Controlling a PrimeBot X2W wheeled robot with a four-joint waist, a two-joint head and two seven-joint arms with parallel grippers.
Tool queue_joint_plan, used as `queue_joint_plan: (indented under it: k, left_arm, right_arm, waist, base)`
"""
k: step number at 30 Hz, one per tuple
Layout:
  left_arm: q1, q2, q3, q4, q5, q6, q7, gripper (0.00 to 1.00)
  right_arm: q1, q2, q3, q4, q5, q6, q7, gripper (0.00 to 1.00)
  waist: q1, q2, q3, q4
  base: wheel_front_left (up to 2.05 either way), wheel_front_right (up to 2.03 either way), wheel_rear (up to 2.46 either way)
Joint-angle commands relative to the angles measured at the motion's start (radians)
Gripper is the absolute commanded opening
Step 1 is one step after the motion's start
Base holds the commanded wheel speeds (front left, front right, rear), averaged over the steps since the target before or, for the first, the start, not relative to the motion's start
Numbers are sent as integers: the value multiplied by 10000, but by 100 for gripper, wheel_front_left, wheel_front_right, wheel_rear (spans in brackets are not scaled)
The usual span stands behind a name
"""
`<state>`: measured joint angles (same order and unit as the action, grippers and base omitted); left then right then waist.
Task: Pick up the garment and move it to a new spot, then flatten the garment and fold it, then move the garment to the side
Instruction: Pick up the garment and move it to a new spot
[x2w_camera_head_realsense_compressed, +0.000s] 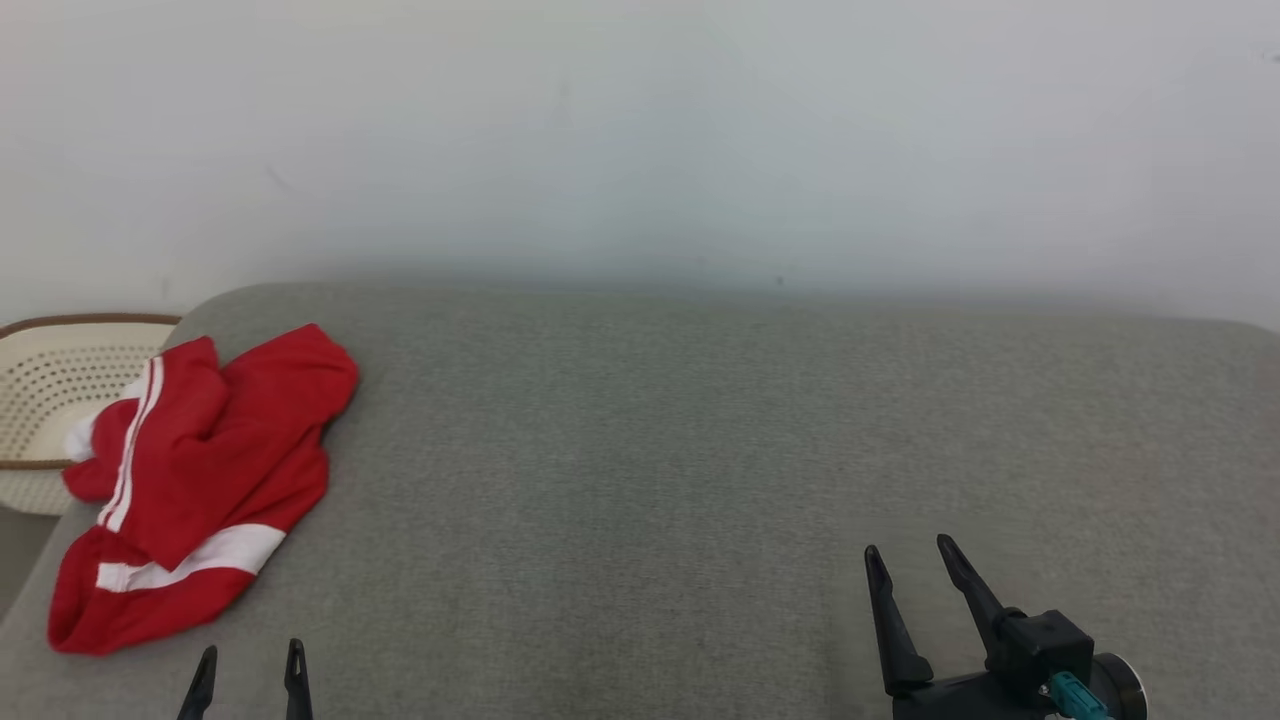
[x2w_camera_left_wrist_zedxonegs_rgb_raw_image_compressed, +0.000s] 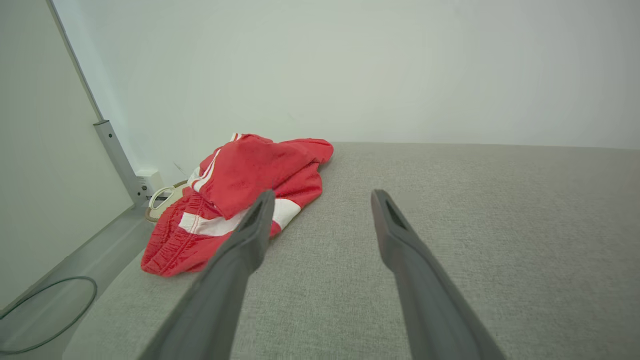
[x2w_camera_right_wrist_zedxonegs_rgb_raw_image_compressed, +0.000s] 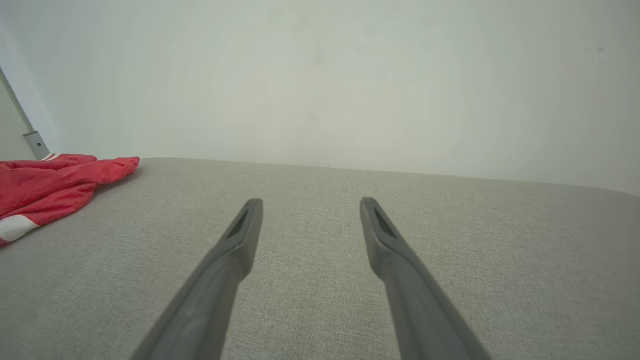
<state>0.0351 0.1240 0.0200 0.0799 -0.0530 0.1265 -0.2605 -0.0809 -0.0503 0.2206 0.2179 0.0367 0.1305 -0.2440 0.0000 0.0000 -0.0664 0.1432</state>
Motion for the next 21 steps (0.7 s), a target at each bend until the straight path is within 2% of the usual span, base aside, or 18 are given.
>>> queue_joint_plan:
  k: [1, 21]
  left_arm:
    - [106, 77, 47, -5, -34, 70, -24, 100]
    - [289, 283, 223, -48, -182, 275, -23, 100]
  right_arm:
    - [99, 11, 59, 51, 83, 4, -31, 100]
    - [62, 11, 250, 236, 462, 6, -183, 100]
  waist:
    - [0, 0, -52, 496]
    - [0, 0, -167, 2404]
  base:
    - [0, 0, 0]
    - [0, 0, 0]
